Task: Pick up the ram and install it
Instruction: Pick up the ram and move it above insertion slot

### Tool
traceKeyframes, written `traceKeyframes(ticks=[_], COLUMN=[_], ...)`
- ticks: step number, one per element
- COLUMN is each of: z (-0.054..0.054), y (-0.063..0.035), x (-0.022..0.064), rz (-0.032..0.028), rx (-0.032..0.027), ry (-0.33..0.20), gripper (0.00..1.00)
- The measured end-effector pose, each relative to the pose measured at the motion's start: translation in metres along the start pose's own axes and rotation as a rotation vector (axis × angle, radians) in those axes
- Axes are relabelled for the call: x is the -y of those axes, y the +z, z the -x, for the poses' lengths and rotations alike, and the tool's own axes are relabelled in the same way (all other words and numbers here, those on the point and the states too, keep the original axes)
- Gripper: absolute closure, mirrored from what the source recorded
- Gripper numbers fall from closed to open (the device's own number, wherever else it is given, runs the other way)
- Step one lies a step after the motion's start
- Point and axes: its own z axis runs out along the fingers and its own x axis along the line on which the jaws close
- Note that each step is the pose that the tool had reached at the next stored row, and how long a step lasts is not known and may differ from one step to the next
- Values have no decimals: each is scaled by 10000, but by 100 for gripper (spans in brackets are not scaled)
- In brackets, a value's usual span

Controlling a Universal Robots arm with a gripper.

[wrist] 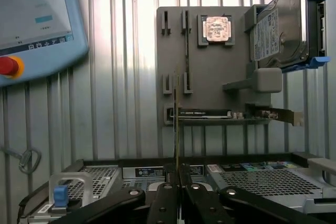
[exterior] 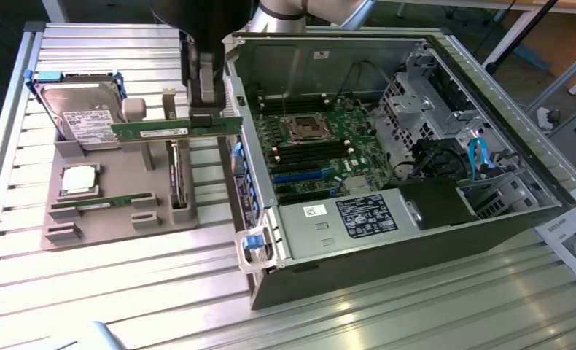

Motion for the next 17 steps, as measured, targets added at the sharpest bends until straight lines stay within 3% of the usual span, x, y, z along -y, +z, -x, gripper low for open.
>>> traceKeyframes(ticks=[17], z=[12], y=[-24], x=[504], rz=[10], rx=[0], ry=[0], gripper=[88])
